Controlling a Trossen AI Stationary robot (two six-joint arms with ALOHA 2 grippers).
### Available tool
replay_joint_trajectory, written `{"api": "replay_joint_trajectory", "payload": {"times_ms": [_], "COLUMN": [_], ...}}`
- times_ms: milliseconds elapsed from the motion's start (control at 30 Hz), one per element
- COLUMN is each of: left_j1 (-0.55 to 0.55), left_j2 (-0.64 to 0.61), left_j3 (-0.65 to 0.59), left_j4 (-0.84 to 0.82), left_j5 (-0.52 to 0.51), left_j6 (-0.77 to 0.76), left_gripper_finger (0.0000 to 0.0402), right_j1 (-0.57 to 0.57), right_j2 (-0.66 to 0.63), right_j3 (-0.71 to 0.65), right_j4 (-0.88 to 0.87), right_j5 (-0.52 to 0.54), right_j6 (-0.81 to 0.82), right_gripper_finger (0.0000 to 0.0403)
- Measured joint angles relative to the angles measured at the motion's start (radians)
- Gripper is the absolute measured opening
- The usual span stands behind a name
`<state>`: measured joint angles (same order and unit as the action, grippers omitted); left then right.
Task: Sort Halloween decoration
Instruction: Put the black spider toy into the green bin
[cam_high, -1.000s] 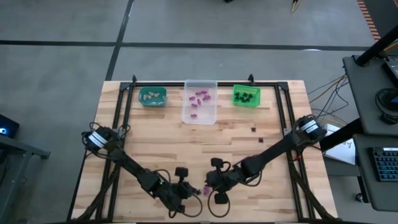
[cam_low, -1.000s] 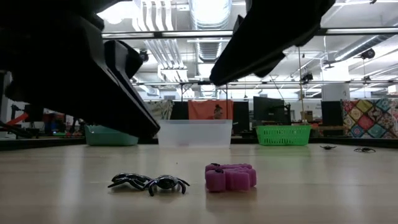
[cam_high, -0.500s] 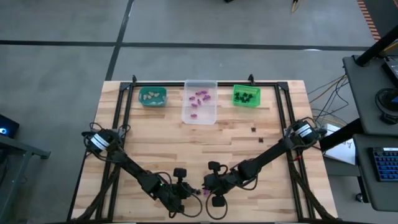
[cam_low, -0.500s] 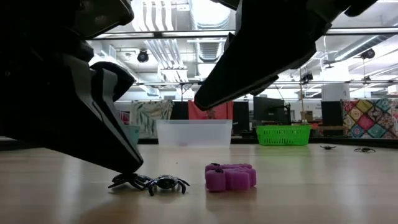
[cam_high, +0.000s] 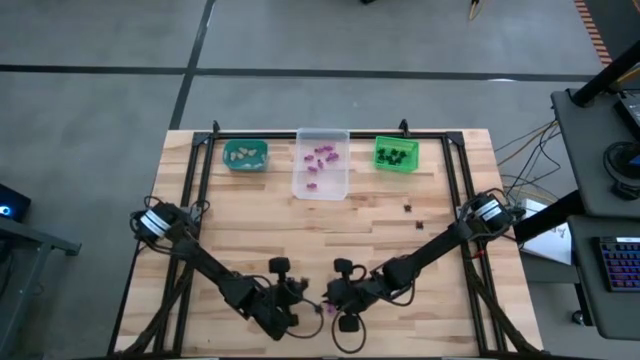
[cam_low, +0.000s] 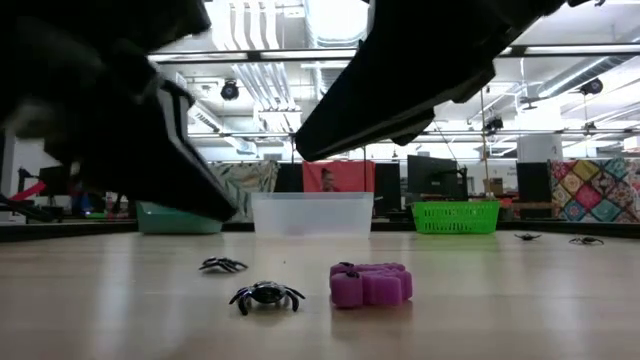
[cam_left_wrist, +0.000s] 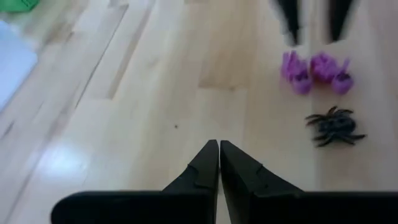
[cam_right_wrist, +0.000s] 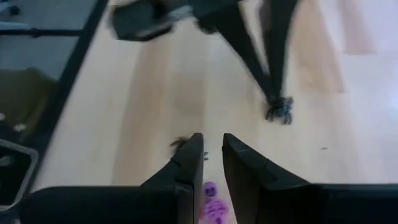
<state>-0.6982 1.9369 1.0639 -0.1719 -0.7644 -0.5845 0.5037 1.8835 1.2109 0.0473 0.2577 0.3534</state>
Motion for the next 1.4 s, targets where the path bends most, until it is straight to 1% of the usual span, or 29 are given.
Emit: {"api": "replay_joint_trajectory", "payload": {"times_ms": [133,333,500,633,800,900,1000,1233,1400], "left_j1": [-0.005,-0.005,-0.004,-0.005,-0.005,-0.005,-0.004,0.003,0.007], "left_j2": [-0.025,-0.036,-0.035,-0.035,-0.01,-0.001,0.009,0.035,0.026], "left_j3": [-0.001,-0.009,-0.026,-0.039,-0.087,-0.091,-0.091,-0.089,-0.085], "left_j4": [-0.049,-0.134,-0.117,-0.094,0.014,0.035,0.047,0.078,0.056], "left_j5": [0.026,0.085,0.098,0.1,0.109,0.113,0.097,0.012,-0.072], "left_j6": [0.002,-0.005,-0.023,-0.062,-0.074,-0.089,-0.094,-0.133,-0.134], "left_gripper_finger": [0.0,0.0,0.0,0.0,0.0,0.0,0.0,0.0,0.0], "right_j1": [-0.008,-0.055,-0.107,-0.131,-0.137,-0.137,-0.138,-0.138,-0.14], "right_j2": [0.0,0.02,0.113,0.173,0.204,0.204,0.204,0.206,0.206], "right_j3": [0.0,0.0,0.0,0.004,0.015,0.015,0.014,0.012,0.012], "right_j4": [0.002,0.014,0.101,0.115,0.135,0.135,0.152,0.192,0.199], "right_j5": [0.105,0.111,0.111,0.11,0.109,0.109,0.109,0.101,0.067], "right_j6": [0.0,-0.021,-0.028,-0.023,-0.022,-0.021,-0.031,-0.049,-0.048], "right_gripper_finger": [0.0052,0.0052,0.0052,0.0052,0.0052,0.0052,0.0052,0.0052,0.0052]}}
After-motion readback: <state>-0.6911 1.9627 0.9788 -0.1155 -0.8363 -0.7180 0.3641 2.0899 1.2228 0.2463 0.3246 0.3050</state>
